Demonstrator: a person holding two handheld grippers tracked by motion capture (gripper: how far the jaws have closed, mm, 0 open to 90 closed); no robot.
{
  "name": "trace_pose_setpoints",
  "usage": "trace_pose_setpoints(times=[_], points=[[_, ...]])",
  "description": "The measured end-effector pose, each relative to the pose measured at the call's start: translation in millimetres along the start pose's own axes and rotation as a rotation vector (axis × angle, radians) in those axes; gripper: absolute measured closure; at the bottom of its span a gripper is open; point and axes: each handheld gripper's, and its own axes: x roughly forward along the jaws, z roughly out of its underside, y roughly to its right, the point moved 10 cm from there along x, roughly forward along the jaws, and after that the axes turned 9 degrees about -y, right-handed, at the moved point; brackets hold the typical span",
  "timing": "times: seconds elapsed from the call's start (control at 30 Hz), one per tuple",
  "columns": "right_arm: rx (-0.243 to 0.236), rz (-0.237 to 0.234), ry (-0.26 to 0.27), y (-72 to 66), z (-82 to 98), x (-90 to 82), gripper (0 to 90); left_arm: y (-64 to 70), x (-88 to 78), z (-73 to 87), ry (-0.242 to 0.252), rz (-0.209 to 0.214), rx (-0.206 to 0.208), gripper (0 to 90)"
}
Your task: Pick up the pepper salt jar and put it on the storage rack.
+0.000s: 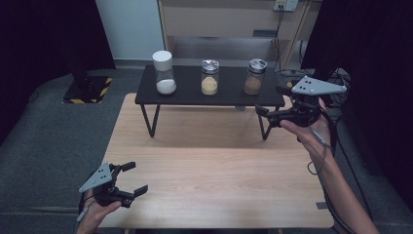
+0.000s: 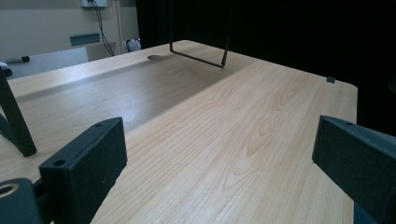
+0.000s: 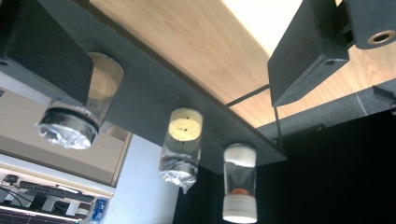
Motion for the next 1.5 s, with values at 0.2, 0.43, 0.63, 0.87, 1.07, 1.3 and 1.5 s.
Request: trace_pose_setpoints(times=[0.2,0.43,0.63,0.87,1.07,1.3,1.5], points=[[0.006,-0.014,0.007,-7.5,16.0,-5.8,7.5,0.0,-0.1,0.0,0.001,-0.001,0.0,1.9],[0.009,-0.026,0.008,-16.7,35.7,-7.9,7.5,0.1,0.0,-0.1,0.0,0.0,0.0,2.0],[0.004,-0.046,0.006,-24.8,51.3,-8.3,7.1,0.0,0.1,-0.1,-0.001,-0.002,-0.001,2.0],[0.014,-0.061,0.014,-31.7,66.2,-8.7,6.3,-0.2,0.5,-0.3,-0.002,-0.003,-0.002,2.0],[0.032,-0.082,0.024,-34.1,75.7,-8.3,6.0,-0.6,1.2,-0.8,-0.003,-0.005,-0.004,2.0],[0.037,-0.095,0.034,-39.0,84.9,-10.1,6.1,-1.4,1.2,-0.2,-0.002,-0.012,-0.016,1.9],[0.053,-0.095,0.058,-40.4,96.2,-13.6,4.9,-1.5,2.1,-0.3,-0.007,-0.012,-0.015,1.9]])
